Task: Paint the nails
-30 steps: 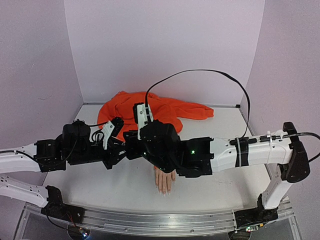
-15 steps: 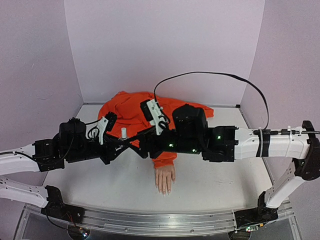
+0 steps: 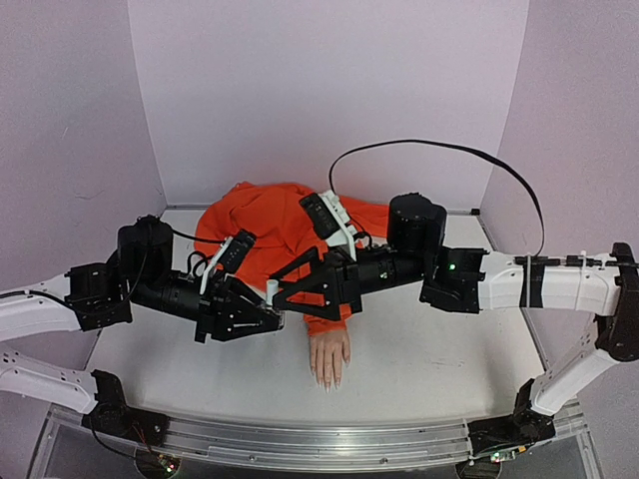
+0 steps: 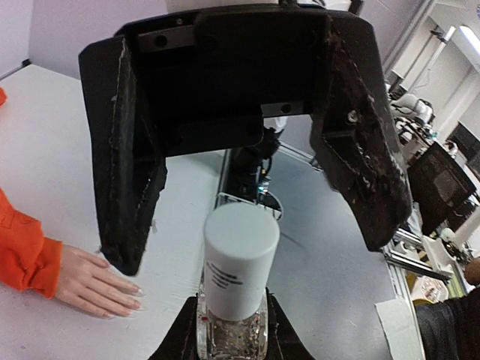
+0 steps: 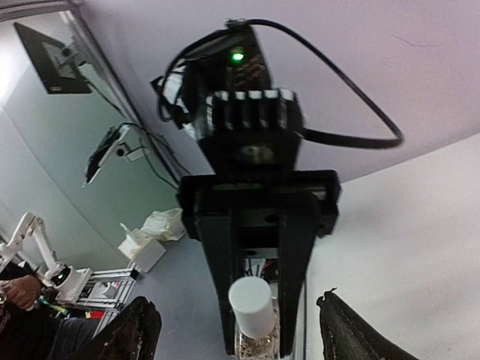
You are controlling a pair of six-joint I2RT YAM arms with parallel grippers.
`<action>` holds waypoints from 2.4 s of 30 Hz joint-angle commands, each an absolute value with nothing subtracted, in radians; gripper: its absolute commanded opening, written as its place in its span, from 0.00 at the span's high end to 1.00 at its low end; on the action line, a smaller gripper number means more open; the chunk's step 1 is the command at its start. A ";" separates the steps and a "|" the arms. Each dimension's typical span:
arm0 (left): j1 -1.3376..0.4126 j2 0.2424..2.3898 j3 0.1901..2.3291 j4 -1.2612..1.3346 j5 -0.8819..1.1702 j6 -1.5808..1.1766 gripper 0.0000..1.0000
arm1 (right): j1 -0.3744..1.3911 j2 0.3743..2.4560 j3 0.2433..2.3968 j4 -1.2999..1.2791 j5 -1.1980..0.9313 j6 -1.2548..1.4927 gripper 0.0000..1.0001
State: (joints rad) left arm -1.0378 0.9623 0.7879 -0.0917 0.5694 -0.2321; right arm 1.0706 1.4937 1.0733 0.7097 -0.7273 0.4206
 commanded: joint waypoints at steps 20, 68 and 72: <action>-1.039 0.993 0.825 -0.005 0.719 -0.222 1.00 | 1.081 1.607 1.131 0.980 -0.938 0.510 1.00; -1.037 0.868 0.765 -0.103 0.393 -0.214 1.00 | 1.095 1.421 1.051 0.673 -0.599 0.370 0.23; -1.037 0.873 0.774 -0.028 0.584 -0.219 1.00 | 1.094 1.464 1.058 0.819 -0.741 0.423 0.24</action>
State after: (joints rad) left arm -1.0374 0.8921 0.7418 -0.1806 0.2920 -0.2333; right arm 1.0874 1.4548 1.0416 0.5705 -0.4892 0.3813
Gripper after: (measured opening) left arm 0.215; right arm 0.767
